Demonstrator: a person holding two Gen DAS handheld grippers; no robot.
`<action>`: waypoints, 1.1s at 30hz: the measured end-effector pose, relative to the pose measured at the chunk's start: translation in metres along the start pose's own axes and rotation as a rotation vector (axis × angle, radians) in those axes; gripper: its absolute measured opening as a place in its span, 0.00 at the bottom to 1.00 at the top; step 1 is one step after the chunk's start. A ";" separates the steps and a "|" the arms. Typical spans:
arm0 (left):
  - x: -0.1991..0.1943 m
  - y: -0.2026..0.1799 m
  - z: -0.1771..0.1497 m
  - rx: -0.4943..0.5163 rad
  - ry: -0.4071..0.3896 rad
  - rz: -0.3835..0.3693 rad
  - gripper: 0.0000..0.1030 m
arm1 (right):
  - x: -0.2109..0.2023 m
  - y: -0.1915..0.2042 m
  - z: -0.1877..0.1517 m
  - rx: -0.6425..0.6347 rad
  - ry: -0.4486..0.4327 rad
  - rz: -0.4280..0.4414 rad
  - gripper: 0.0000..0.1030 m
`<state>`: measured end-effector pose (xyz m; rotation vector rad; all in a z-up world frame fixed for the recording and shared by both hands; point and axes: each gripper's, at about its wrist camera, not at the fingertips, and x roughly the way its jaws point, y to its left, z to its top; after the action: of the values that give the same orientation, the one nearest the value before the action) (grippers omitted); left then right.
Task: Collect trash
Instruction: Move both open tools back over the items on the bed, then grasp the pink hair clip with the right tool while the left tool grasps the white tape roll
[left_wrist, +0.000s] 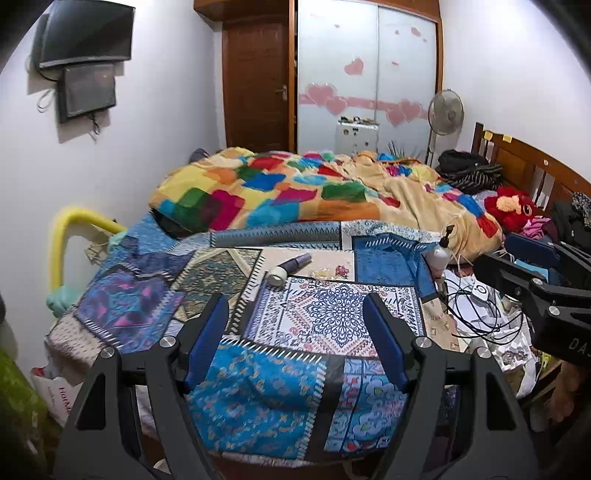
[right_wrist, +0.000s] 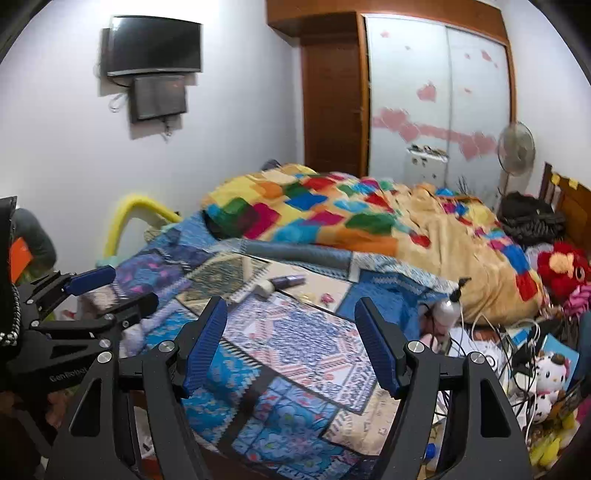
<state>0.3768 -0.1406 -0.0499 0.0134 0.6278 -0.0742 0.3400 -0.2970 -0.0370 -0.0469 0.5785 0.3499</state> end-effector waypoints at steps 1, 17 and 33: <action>0.012 0.000 0.001 -0.003 0.011 -0.009 0.72 | 0.008 -0.006 -0.001 0.011 0.014 -0.006 0.66; 0.191 0.022 -0.003 0.025 0.154 -0.014 0.72 | 0.169 -0.079 -0.023 0.175 0.251 0.029 0.66; 0.314 0.042 -0.003 0.055 0.168 -0.022 0.66 | 0.313 -0.078 -0.033 0.105 0.380 0.085 0.34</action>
<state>0.6309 -0.1191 -0.2372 0.0667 0.7941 -0.1129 0.5931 -0.2782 -0.2392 0.0131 0.9766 0.3953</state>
